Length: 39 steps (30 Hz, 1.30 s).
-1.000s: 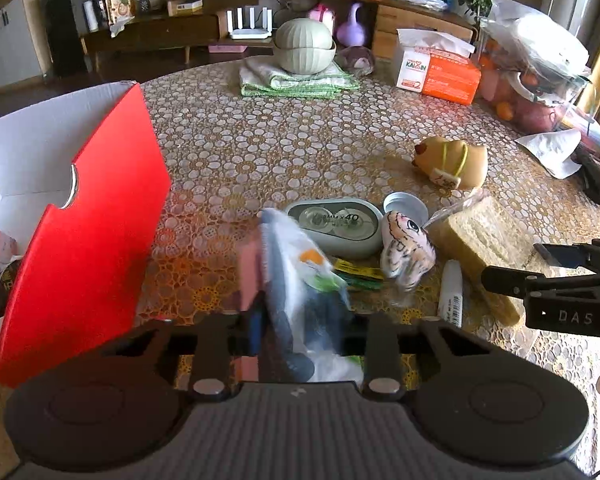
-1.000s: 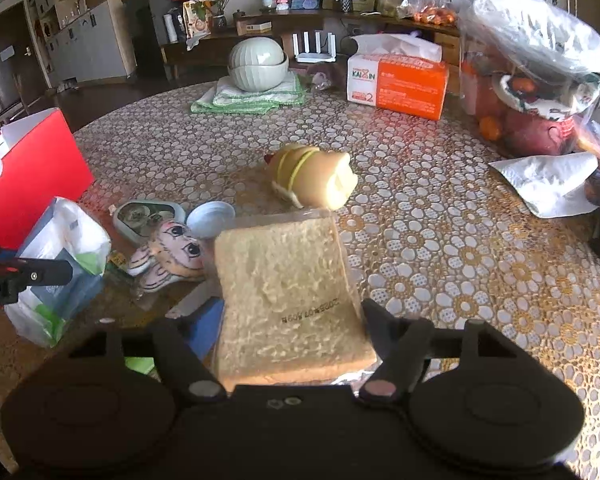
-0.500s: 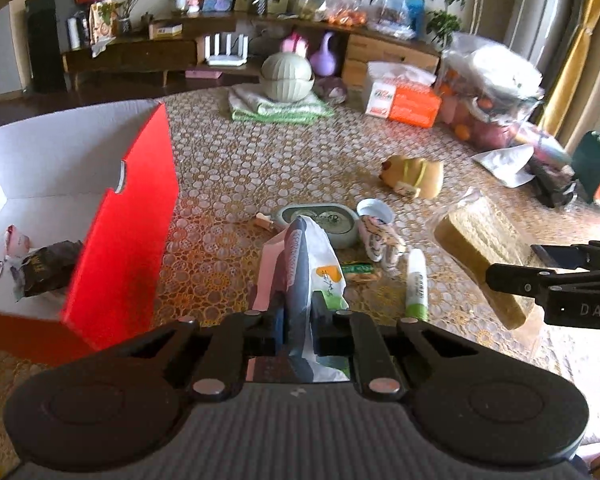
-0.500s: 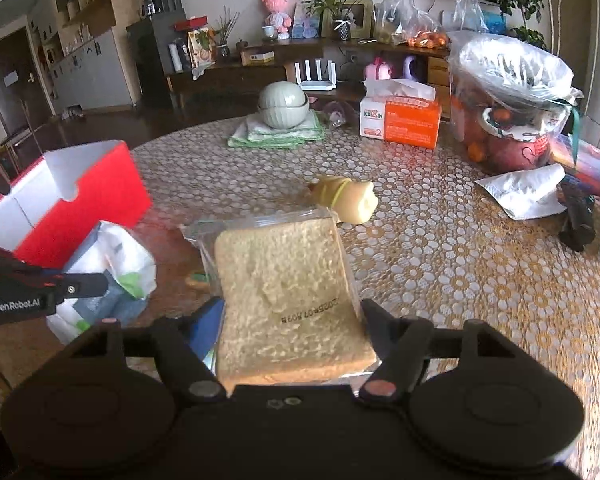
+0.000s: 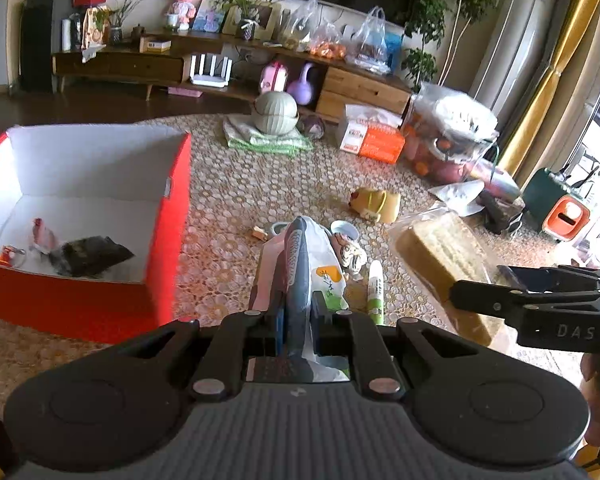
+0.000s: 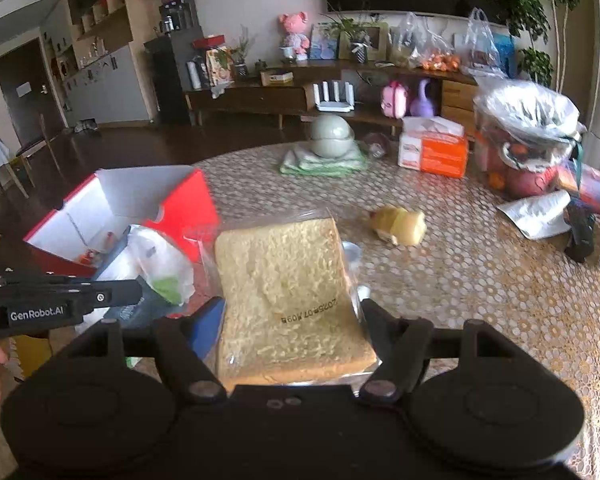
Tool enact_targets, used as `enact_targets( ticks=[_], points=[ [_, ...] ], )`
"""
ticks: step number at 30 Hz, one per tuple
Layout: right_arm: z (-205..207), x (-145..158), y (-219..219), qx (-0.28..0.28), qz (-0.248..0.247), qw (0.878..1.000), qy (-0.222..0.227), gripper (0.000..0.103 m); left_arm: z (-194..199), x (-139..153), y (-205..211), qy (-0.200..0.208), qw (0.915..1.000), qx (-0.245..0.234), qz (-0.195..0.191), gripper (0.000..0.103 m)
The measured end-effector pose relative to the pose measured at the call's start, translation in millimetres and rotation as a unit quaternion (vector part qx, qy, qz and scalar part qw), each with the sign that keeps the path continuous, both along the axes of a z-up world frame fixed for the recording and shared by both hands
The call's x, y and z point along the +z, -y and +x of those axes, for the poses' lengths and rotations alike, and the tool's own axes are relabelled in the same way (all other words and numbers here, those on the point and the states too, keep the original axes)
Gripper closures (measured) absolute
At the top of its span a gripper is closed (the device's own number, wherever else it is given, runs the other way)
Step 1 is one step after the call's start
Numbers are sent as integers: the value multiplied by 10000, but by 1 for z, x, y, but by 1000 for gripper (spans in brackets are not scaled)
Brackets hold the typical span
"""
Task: Organize objects
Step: 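Carry the white bag and bagged bread with both tools over the red box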
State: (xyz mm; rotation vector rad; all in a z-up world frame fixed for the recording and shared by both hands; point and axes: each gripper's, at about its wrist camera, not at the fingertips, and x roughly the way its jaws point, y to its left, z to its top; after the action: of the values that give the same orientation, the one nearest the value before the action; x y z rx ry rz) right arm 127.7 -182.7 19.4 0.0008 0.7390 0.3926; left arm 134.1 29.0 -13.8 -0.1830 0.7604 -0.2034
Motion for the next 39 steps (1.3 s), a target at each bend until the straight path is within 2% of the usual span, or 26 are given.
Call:
enact_targets(
  ticks=[10,21,29,33,39],
  points=[
    [0,23,-71,493,11,9986,173,30,-19,28,-54,262,9994,208,-1,91],
    [21,31,-168,1167,-194,9923,357,30,-30,46,-137,471,9943,866,408,91],
    [53,16,-216,1290,-405,9905,242,30,-5,47,-192,487,9871,1295,809,91],
    [69,5,-238,1349,-571,9890,198,30,16,43,-209,453,9844,1374,998,91],
    [88,-15,-263,1448,-859,9857,81,30,49,24,-223,225,9843,1380,1076,91]
  ],
)
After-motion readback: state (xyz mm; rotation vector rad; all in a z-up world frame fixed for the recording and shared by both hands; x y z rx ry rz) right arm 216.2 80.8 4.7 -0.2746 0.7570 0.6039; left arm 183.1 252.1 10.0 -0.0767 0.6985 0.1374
